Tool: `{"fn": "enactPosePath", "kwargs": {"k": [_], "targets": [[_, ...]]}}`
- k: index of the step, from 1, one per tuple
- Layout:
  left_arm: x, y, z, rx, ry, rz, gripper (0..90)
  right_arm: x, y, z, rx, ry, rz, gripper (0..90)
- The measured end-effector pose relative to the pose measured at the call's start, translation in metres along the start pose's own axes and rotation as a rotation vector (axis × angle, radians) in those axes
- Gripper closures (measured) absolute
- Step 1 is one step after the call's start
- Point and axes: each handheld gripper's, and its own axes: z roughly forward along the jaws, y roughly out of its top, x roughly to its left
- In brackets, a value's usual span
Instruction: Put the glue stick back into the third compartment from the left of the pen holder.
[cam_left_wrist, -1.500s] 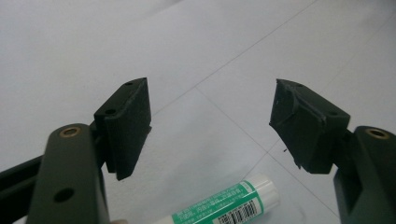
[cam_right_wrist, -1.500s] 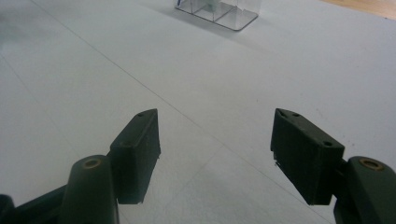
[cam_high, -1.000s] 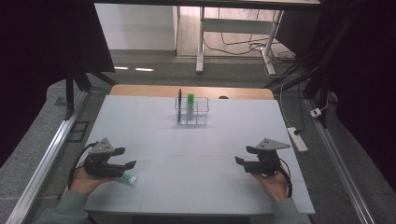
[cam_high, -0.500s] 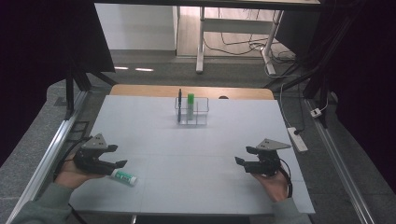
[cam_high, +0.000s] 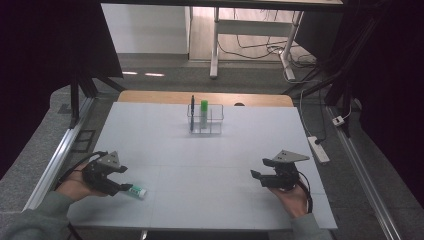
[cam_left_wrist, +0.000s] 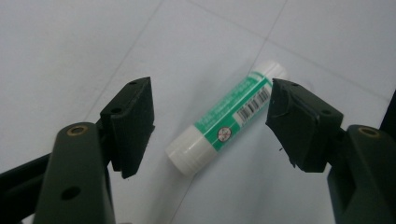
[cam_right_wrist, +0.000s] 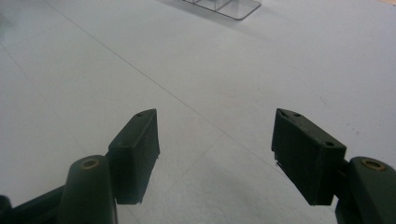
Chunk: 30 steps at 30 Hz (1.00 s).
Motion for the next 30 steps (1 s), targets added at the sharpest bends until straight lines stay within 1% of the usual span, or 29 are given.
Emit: {"fn": "enactPosePath", "kwargs": {"k": [2,6,9,13,17,19,22,26,28,30], "targets": [[0.001,-0.001,0.002,0.023,-0.010,0.025,32.3,0.000,0.000,0.000,-0.001,0.002,0.000,31.4],[0.001,-0.001,0.005,0.045,-0.002,0.058,33.8,0.000,0.000,0.001,0.001,-0.006,-0.007,31.4],[0.001,-0.001,0.007,0.066,-0.014,0.085,34.5,0.000,0.000,0.000,0.000,-0.011,-0.007,31.4],[0.001,0.000,0.012,0.108,-0.032,0.138,34.6,0.000,0.000,0.000,0.003,-0.014,-0.008,31.4],[-0.002,0.003,0.017,0.153,-0.037,0.187,35.7,0.000,0.000,0.000,0.014,-0.014,-0.016,31.2],[-0.002,0.004,0.019,0.169,-0.043,0.204,36.3,0.000,0.000,0.000,0.016,-0.014,-0.015,31.1],[-0.002,0.005,0.021,0.177,-0.050,0.224,37.8,-0.001,0.000,0.001,0.010,-0.015,-0.011,31.1],[0.001,0.005,0.024,0.186,-0.077,0.233,44.2,0.000,0.000,0.001,0.017,-0.005,-0.014,31.0],[0.003,0.005,0.026,0.198,-0.092,0.246,47.2,0.000,0.000,0.001,0.021,-0.003,-0.018,30.9],[0.003,0.005,0.028,0.205,-0.096,0.272,48.9,0.000,-0.001,0.002,0.021,0.003,-0.020,30.9]]}}
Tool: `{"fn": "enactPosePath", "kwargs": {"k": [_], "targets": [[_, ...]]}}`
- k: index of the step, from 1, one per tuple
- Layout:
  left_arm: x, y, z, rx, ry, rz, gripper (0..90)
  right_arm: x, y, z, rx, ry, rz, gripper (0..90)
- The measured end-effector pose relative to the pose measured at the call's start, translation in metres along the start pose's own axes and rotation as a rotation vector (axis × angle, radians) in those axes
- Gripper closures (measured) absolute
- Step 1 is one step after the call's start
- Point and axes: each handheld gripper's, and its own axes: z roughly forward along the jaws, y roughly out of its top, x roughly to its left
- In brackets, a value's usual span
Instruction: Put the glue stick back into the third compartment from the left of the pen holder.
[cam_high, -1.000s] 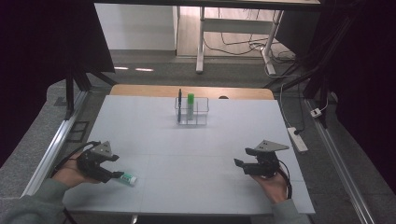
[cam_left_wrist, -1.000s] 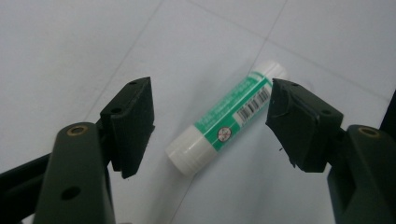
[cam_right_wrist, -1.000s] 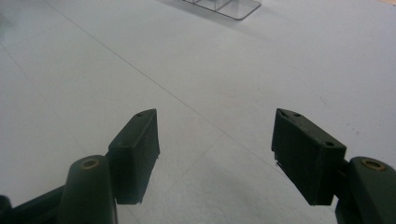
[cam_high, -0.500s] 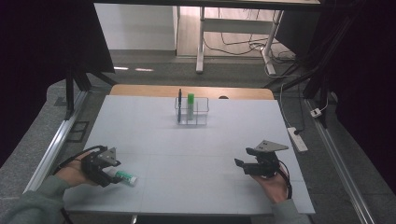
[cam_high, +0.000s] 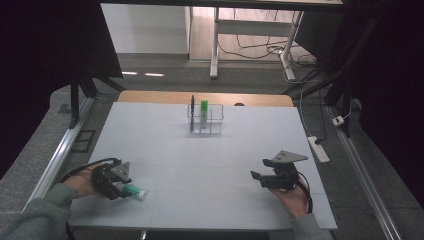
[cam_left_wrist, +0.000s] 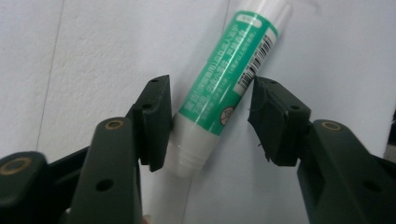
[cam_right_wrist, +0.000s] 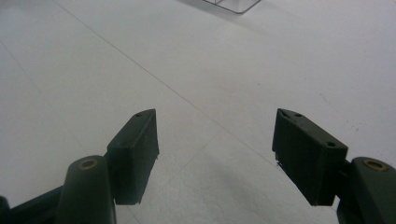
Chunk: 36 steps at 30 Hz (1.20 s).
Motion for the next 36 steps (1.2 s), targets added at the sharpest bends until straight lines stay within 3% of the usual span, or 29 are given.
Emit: {"fn": "enactPosePath", "kwargs": {"k": [4,7,11,14,18,29,36], "targets": [[0.001,0.001,0.002,0.045,0.021,0.042,61.4,0.000,0.000,0.001,0.002,0.000,0.002,30.9],[0.002,0.001,0.003,0.036,0.013,0.056,63.8,0.000,0.000,0.001,0.003,0.000,0.003,31.0],[0.003,0.001,0.000,0.015,0.017,0.031,64.1,0.000,0.000,0.000,0.003,-0.001,0.003,31.2],[0.003,0.003,-0.005,-0.028,0.020,-0.012,64.2,0.000,0.000,-0.001,-0.006,-0.001,0.004,31.4],[0.003,0.011,-0.009,-0.049,0.048,-0.059,64.2,0.001,0.001,-0.001,-0.016,-0.005,0.001,31.7],[0.002,0.054,-0.011,-0.134,0.094,-0.177,64.3,0.002,0.003,-0.004,-0.030,-0.008,-0.005,31.8],[-0.002,0.077,-0.010,-0.192,0.109,-0.199,64.3,0.005,0.008,-0.006,-0.062,0.012,0.001,32.0]]}}
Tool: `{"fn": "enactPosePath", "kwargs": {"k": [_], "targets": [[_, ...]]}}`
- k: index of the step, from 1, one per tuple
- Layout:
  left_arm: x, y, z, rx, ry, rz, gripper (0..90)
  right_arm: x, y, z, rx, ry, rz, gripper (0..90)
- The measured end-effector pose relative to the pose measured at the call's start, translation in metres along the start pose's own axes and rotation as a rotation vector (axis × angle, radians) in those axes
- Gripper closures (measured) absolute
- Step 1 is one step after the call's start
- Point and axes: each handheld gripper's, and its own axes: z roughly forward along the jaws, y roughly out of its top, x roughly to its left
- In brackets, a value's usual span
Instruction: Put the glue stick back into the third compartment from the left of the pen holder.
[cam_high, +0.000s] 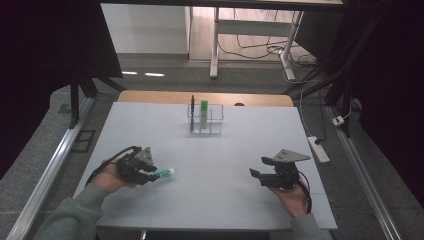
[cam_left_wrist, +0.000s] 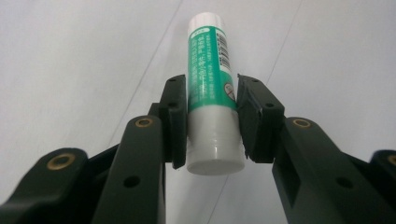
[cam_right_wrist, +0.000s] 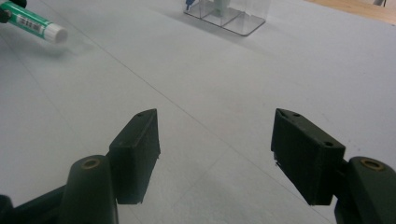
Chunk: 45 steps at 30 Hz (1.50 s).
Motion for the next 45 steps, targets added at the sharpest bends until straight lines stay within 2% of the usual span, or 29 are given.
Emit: {"fn": "enactPosePath", "kwargs": {"k": [4,15,23,30,36,40,45], "targets": [[-0.003,0.009,0.003,-0.035,0.000,-0.013,64.3,0.004,0.001,0.002,0.005,0.006,-0.010,32.0],[-0.012,0.024,0.008,-0.100,-0.001,0.002,64.4,0.011,0.005,0.007,0.011,0.021,-0.032,32.1],[-0.018,0.035,0.014,-0.143,-0.026,0.018,64.5,0.023,0.011,0.014,0.023,0.058,-0.068,31.6],[-0.024,0.047,0.020,-0.162,-0.049,0.036,64.5,0.035,0.016,0.025,0.050,0.094,-0.100,29.5],[-0.029,0.057,0.026,-0.165,-0.070,0.053,64.5,0.049,0.023,0.036,0.086,0.124,-0.164,27.7],[-0.031,0.061,0.030,-0.169,-0.080,0.059,64.5,0.055,0.025,0.044,0.108,0.151,-0.175,27.2],[-0.032,0.065,0.034,-0.171,-0.089,0.062,64.5,0.061,0.027,0.050,0.122,0.157,-0.204,26.2]]}}
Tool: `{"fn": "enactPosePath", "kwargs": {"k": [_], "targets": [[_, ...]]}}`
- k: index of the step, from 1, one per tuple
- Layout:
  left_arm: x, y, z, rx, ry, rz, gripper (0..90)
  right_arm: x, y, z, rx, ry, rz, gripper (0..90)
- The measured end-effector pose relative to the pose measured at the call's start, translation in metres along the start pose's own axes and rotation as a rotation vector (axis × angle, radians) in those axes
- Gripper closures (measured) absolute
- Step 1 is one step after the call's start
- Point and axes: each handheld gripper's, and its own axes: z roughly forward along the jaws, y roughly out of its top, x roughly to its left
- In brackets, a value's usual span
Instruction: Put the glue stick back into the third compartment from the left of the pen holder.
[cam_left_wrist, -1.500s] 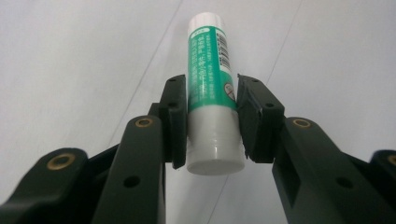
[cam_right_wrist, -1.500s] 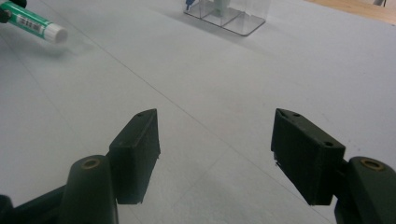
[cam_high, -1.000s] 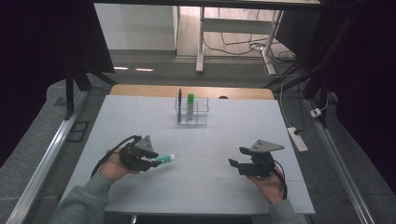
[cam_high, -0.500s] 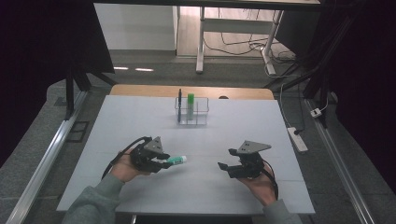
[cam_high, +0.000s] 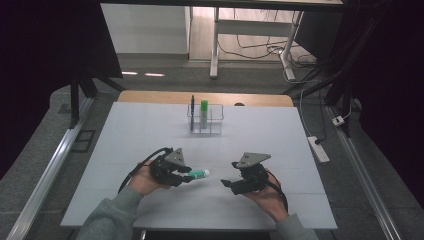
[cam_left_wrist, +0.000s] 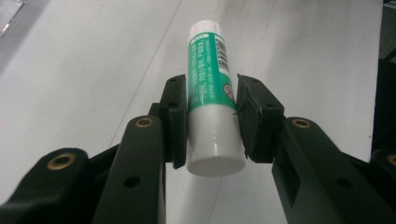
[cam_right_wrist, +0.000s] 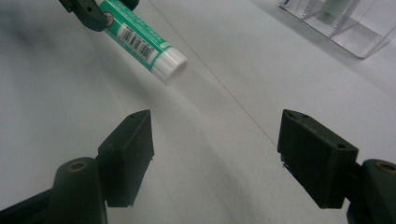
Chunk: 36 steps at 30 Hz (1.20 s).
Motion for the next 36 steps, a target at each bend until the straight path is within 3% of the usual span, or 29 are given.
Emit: {"fn": "enactPosePath", "kwargs": {"k": [3,8,23,36], "targets": [[-0.001,0.002,0.003,-0.004,-0.007,0.003,64.5,0.004,0.003,0.003,0.014,-0.003,-0.028,25.8],[-0.003,0.006,0.006,-0.018,-0.022,0.005,64.5,0.008,0.006,0.007,0.014,0.018,-0.036,25.6],[-0.007,0.013,0.012,-0.036,-0.043,0.010,64.5,0.017,0.011,0.014,0.028,0.023,-0.072,25.9],[-0.009,0.017,0.018,-0.031,-0.058,0.010,64.5,0.029,0.018,0.026,0.066,0.024,-0.167,30.3]]}}
